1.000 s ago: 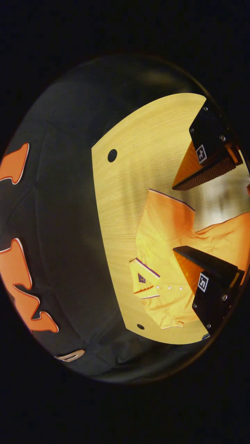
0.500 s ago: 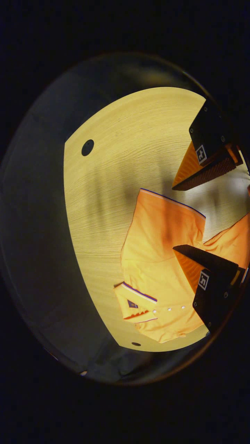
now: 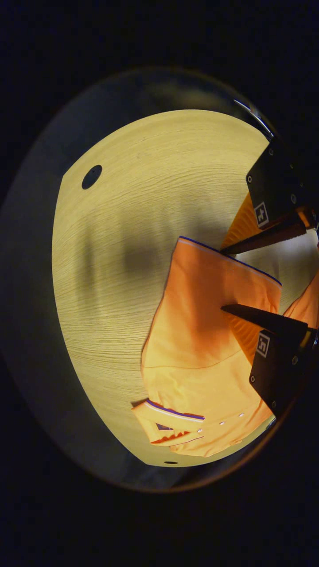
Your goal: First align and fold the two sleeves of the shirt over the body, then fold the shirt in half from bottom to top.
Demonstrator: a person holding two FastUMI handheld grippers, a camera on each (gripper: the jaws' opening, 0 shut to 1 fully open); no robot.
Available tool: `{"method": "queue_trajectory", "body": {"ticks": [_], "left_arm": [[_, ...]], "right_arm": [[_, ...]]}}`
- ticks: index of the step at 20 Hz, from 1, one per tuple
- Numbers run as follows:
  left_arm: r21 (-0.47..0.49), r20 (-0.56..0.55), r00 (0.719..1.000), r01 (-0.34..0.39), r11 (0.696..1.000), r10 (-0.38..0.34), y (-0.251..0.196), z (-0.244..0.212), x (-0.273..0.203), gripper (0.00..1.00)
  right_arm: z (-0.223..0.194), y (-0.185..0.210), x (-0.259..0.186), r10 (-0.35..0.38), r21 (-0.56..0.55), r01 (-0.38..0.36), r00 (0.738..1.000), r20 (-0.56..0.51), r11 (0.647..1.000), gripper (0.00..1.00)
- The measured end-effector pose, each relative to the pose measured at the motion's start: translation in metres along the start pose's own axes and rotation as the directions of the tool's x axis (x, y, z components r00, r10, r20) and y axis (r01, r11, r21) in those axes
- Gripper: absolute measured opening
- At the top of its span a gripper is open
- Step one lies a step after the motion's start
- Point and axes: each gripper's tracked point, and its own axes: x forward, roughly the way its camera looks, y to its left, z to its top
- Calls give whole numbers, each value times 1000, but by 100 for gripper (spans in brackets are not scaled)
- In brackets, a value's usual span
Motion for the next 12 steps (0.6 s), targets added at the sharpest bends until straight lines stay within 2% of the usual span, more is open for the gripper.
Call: {"method": "queue_trajectory", "body": {"ticks": [1,2,3,4,5,6,7,8,9,12], "left_arm": [[-1,-4,1000,2,1000,-2,-1,0,2,99],[0,-7,1000,3,1000,-3,-3,0,4,100],[0,-9,1000,5,1000,-5,-4,0,5,100],[0,-8,1000,7,1000,-7,-6,0,6,99],[1,-8,1000,9,1000,-9,-6,-1,7,100],[2,-7,1000,12,1000,-12,-8,0,8,100],[2,-6,1000,15,1000,-15,-7,-1,7,100],[0,-2,1000,17,1000,-17,-7,1,7,100],[-3,1,1000,18,1000,-18,-6,1,6,100],[-2,-3,1000,12,1000,-12,-4,-1,7,100]], "right_arm": [[1,3,5,2,-2,-2,1000,-8,1000,71],[2,5,6,3,-2,-3,1000,-4,1000,58],[3,6,4,3,-1,-3,1000,2,1000,59],[5,7,6,5,10,-5,1000,6,1000,43],[5,8,7,8,18,-8,1000,12,1000,40],[6,10,6,18,2,-18,1000,22,1000,20],[7,12,5,39,-12,-39,999,29,999,18],[6,18,3,69,-19,-69,997,22,997,9],[2,24,-1,101,-22,-101,995,10,995,9],[21,38,-19,148,4,-149,985,93,989,3]]}}
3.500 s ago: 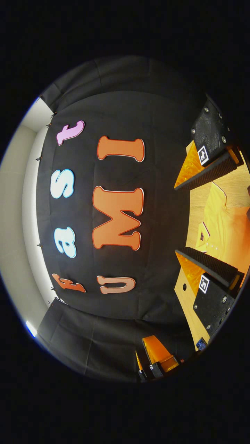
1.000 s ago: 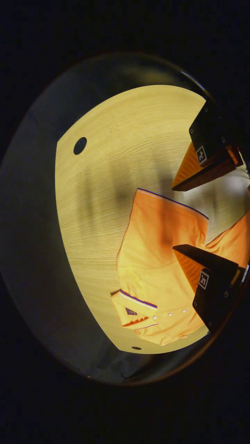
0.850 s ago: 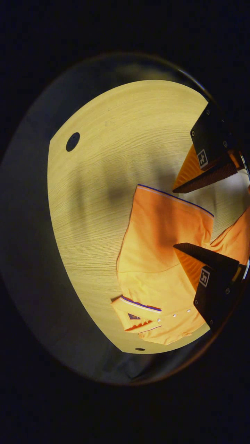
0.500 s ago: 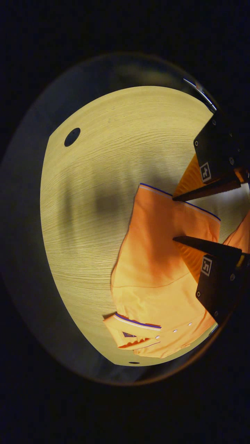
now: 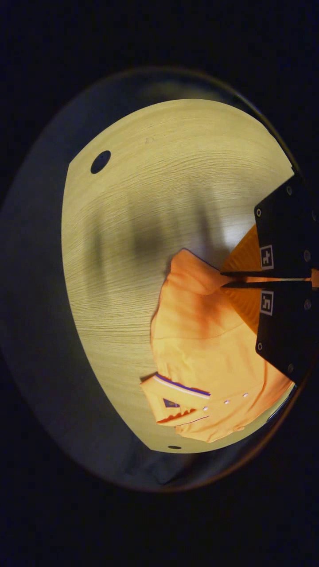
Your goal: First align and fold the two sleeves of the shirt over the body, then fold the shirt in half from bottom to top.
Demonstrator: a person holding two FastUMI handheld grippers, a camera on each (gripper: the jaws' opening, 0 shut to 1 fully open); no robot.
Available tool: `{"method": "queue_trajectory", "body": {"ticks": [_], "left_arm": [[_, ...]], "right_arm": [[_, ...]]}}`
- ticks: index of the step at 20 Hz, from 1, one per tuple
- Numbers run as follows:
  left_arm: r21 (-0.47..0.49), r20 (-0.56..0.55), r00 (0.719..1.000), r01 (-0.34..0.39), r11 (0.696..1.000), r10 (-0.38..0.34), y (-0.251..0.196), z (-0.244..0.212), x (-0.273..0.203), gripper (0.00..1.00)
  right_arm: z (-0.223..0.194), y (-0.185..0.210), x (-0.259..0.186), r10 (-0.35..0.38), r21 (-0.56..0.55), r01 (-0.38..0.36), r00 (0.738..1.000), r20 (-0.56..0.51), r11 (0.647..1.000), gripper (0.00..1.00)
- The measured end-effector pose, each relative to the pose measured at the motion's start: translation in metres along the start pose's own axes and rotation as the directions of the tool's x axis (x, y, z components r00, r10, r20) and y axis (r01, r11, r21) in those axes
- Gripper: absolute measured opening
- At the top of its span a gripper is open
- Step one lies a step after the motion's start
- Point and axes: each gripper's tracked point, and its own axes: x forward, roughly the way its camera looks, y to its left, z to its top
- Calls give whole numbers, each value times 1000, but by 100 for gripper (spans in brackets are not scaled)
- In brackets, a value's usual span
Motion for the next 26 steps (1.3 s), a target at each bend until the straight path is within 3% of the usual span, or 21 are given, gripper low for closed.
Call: {"method": "queue_trajectory", "body": {"ticks": [6,11,16,19,20,22,26], "left_arm": [[-2,9,1000,4,1000,-4,1,2,-1,100],[-9,5,1000,0,1000,1,2,1,-4,100],[-14,-3,1000,-19,1000,19,7,0,-4,100],[-21,-18,999,-33,999,32,10,-5,-5,100],[-23,-24,999,-40,999,39,12,-6,-4,100],[-26,-44,998,-50,998,49,15,-11,-1,99],[-20,-97,994,-56,998,54,17,-25,13,99]], "right_arm": [[19,35,-30,95,-11,-95,993,73,995,3],[16,79,-48,176,-89,-170,982,70,981,3],[6,139,-60,315,-86,-311,948,47,947,4],[4,155,-64,353,-102,-346,934,55,932,22],[5,161,-71,385,-109,-377,921,61,920,34],[6,168,-83,426,-120,-416,902,70,901,43],[10,158,-100,427,-203,-396,893,142,896,68]]}}
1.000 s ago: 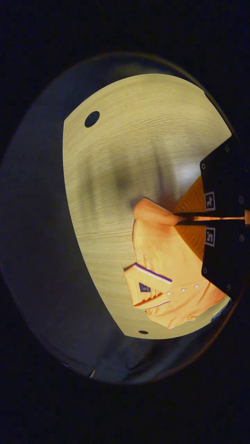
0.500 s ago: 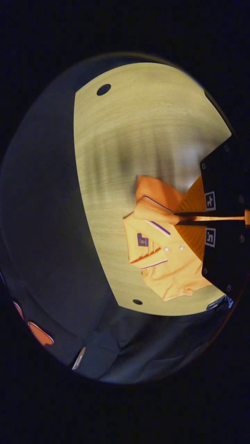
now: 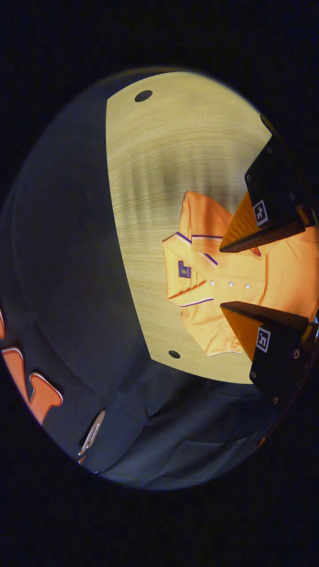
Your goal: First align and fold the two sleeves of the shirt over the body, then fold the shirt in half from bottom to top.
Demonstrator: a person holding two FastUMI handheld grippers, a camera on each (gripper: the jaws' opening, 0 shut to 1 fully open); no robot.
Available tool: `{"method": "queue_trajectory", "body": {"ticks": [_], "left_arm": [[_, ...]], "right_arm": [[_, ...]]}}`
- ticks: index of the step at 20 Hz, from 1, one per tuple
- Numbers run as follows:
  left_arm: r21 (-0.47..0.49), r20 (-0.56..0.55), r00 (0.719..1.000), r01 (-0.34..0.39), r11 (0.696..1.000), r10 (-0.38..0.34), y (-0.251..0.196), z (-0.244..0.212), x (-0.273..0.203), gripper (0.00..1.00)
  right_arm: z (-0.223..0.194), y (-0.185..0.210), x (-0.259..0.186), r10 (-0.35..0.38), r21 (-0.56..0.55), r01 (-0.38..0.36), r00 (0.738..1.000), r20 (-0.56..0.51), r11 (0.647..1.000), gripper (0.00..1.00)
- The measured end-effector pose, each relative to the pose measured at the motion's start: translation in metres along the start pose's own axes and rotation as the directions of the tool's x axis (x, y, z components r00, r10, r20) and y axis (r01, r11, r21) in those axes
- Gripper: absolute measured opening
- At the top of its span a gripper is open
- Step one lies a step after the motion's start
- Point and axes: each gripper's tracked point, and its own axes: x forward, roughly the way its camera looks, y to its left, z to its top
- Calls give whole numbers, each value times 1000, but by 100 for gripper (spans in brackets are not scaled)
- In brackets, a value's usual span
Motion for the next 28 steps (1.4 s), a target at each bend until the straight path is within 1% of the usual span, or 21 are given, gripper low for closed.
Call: {"method": "queue_trajectory", "body": {"ticks": [1,2,3,4,6,7,8,9,11,13,15,17,19,20,22,23,24,25,26,27,28], "left_arm": [[-7,-24,1000,5,1000,-5,1,-5,7,99],[-21,-53,999,8,1000,-9,0,-12,14,100],[-34,-84,996,15,999,-17,-1,-22,22,99],[-47,-109,994,24,999,-29,-3,-28,32,99],[-68,-153,986,56,996,-65,-4,-39,50,99],[-72,-171,981,81,994,-92,-7,-43,59,99],[-72,-189,975,103,992,-115,-8,-48,71,99],[-81,-212,966,130,988,-144,-12,-56,84,100],[-111,-274,937,192,975,-215,-23,-73,111,99],[-136,-354,895,237,962,-271,-32,-95,138,99],[-170,-439,840,271,947,-319,-43,-116,168,100],[-203,-545,766,274,940,-340,-53,-142,191,98],[-258,-657,659,260,931,-366,-61,-169,211,98],[-269,-712,603,237,933,-359,-62,-185,220,98],[-285,-793,504,193,939,-344,-66,-219,229,98],[-285,-823,458,180,941,-337,-70,-236,232,98],[-275,-849,423,159,948,-317,-71,-248,238,98],[-272,-867,391,153,950,-311,-75,-261,246,98],[-257,-887,359,136,957,-289,-76,-272,250,96],[-253,-904,321,132,958,-283,-79,-282,251,96],[-251,-915,292,124,960,-277,-82,-291,254,96]], "right_arm": [[4,1,-8,1,-20,0,1000,29,1000,61],[10,4,-17,12,-37,-9,997,71,999,81],[13,5,-28,7,-54,-1,993,114,999,84],[18,5,-38,4,-75,8,987,162,997,90],[26,6,-60,-12,-117,44,965,262,992,97],[28,7,-79,-26,-137,72,950,313,988,96],[31,9,-95,-30,-156,93,931,364,983,87],[30,10,-109,-47,-167,126,911,411,978,98],[29,14,-137,-81,-180,192,867,492,965,99],[26,15,-166,-127,-171,263,820,559,950,98],[25,22,-188,-155,-159,312,776,612,937,98],[20,25,-210,-189,-134,355,737,649,925,98],[15,29,-226,-217,-112,388,706,674,915,98],[12,30,-233,-230,-104,405,691,685,908,98],[5,30,-244,-261,-88,441,668,696,893,98],[2,31,-247,-270,-83,450,662,699,889,99],[-2,31,-251,-285,-74,463,655,700,883,99],[-7,30,-252,-290,-70,466,654,698,882,98],[-13,27,-253,-305,-61,474,654,692,878,98],[-18,24,-253,-312,-55,476,655,688,878,98],[-23,22,-254,-319,-49,478,657,683,877,98]]}}
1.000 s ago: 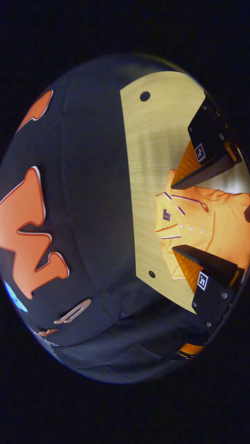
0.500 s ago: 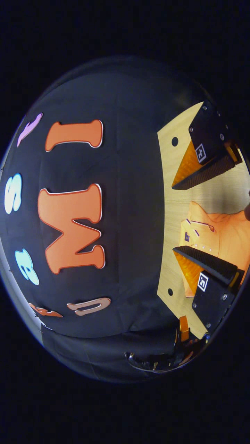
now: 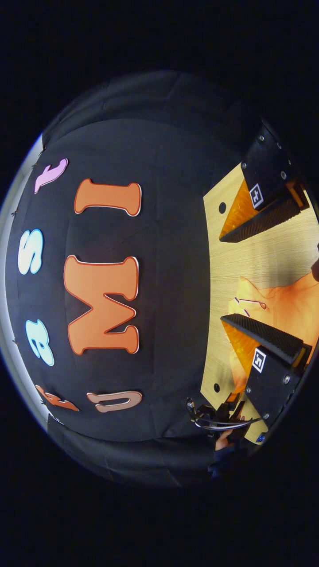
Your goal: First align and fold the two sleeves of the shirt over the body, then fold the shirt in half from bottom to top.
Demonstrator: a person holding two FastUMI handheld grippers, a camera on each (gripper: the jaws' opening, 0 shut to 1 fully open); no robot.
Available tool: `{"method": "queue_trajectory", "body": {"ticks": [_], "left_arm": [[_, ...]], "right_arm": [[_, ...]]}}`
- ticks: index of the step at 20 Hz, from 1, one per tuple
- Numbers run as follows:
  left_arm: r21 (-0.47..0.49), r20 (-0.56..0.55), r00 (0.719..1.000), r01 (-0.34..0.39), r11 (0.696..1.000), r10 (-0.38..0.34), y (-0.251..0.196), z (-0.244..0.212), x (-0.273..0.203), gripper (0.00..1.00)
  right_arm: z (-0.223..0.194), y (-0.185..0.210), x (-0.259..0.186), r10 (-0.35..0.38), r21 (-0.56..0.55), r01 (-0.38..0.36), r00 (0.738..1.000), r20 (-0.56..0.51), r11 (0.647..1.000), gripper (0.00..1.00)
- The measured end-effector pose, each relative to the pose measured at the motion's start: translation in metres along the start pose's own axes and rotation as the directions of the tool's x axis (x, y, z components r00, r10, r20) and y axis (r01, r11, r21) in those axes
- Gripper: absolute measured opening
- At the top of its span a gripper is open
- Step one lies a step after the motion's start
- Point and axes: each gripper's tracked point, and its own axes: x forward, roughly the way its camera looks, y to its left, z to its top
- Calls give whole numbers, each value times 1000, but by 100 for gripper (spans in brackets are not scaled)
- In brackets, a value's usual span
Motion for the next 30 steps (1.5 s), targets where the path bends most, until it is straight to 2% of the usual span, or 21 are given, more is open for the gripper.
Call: {"method": "queue_trajectory", "body": {"ticks": [2,5,6,7,8,13,16,18,23,27,30], "left_arm": [[-28,-70,997,-32,999,30,3,-3,16,96],[-51,-107,991,-88,995,82,5,2,33,89],[-45,-114,989,-100,994,94,6,6,35,84],[-23,-96,989,-112,993,110,8,11,33,87],[-3,-103,982,-162,987,161,16,13,35,87],[35,-67,985,-157,987,159,8,18,36,13],[55,-21,997,-68,996,70,-3,25,24,13],[105,40,999,-26,994,22,-17,38,8,13],[269,132,986,65,961,-103,-87,49,-35,13],[348,117,979,118,930,-168,-143,37,-44,12],[358,63,962,225,906,-264,-183,18,-48,15]], "right_arm": [[-5,-3,-6,-12,7,12,1000,-5,1000,98],[-11,-7,-10,-30,11,31,999,-20,999,99],[-12,-8,-12,-30,14,30,999,-24,999,99],[-13,-9,-13,-36,15,36,999,-28,999,99],[-14,-9,-13,-35,18,36,999,-26,999,98],[-22,-8,-5,-26,33,27,998,-50,999,99],[-26,-11,0,-16,31,18,998,-62,999,98],[-29,-13,2,-12,35,15,997,-74,999,98],[-31,-15,10,7,37,-4,997,-80,999,98],[-36,-16,11,31,38,-28,995,-91,999,98],[-41,-23,10,33,35,-30,994,-100,999,98]]}}
